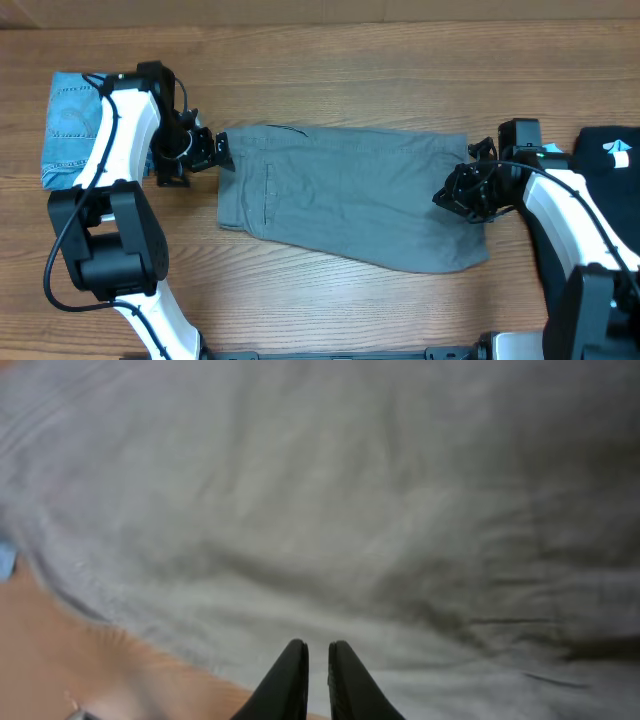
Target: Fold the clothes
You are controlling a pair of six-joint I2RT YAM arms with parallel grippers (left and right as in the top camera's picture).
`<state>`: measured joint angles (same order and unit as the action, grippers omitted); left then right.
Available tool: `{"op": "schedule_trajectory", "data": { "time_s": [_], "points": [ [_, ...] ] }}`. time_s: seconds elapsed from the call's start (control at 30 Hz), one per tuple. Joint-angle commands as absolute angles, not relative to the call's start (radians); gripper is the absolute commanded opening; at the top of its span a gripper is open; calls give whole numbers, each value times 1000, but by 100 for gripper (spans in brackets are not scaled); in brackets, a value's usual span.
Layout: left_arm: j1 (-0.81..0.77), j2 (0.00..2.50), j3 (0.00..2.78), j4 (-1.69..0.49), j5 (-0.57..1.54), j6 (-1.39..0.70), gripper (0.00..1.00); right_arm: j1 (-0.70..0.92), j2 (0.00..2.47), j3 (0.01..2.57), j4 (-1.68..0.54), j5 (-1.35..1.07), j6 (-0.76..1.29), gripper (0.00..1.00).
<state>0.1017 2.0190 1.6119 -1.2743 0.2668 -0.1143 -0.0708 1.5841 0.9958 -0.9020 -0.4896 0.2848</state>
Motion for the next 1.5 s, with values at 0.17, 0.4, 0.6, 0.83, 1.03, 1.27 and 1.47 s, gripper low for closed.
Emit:
{"op": "schedule_trajectory", "data": {
  "time_s": [0.17,0.4,0.6,0.83,1.03,1.27,1.47],
  "points": [
    [106,2024,1402,-1032,465,-8,100,-60,1728,973,-837,-427,393,11],
    [105,2025,1244,-824,513,14,99,-60,1736,973,-823,-427,385,10],
    [104,2061,1122,-666,656,31,91,-60,1736,973,-816,-427,386,8],
    [81,2139,1114,-635,701,36,52,-60,1736,973,-817,-428,386,6],
    [79,2144,1119,-656,699,38,10,-60,1736,973,-820,-446,386,4],
    [152,2087,1236,-913,648,158,4,-61,1724,980,-848,-445,384,4],
    [269,1940,1624,-1312,586,187,4,-61,1627,1011,-898,-446,363,4]
  ]
}}
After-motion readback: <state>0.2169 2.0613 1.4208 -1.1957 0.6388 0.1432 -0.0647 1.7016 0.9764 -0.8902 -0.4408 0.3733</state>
